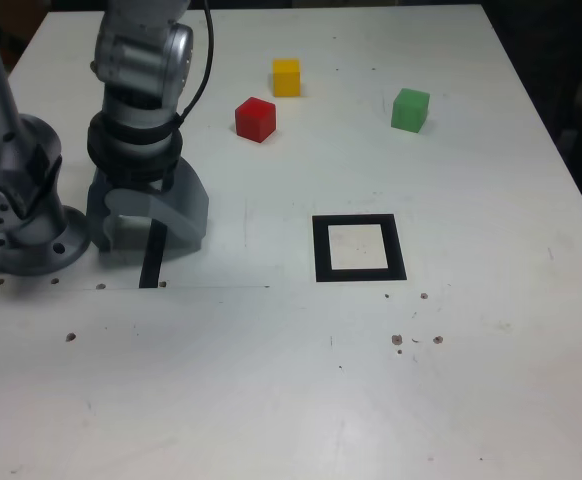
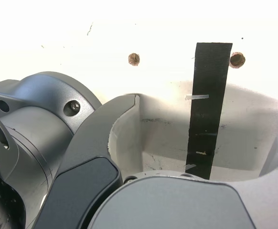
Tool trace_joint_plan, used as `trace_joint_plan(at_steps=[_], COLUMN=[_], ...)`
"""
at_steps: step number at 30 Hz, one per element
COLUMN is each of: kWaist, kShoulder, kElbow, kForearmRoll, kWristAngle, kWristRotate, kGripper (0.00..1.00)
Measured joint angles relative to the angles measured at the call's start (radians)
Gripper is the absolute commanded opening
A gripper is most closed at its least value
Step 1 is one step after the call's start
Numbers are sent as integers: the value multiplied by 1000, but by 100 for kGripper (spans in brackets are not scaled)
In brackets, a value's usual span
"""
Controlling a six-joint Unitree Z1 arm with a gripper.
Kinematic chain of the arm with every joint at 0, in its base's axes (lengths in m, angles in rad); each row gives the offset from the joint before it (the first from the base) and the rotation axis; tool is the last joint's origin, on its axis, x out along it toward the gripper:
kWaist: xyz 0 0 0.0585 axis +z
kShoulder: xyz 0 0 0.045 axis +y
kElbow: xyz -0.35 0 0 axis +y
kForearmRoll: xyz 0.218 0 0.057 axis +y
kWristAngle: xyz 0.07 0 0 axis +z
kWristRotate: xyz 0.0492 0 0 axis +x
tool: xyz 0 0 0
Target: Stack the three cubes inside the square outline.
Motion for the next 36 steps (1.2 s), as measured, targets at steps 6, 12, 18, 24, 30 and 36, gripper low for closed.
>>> trace_joint_plan(at_steps=[6, 12, 18, 24, 30, 36], kWaist=[0, 0, 0, 0, 1, 58], kShoulder=[1, 1, 1, 2, 9, 43], kElbow=[0, 0, 0, -1, -7, -103], kForearmRoll=[0, 0, 0, 0, 0, 5], kWristAngle=[1, 1, 1, 1, 3, 84], kWristRotate=[0, 0, 0, 0, 22, 98], kGripper=[99, 99, 99, 99, 99, 99])
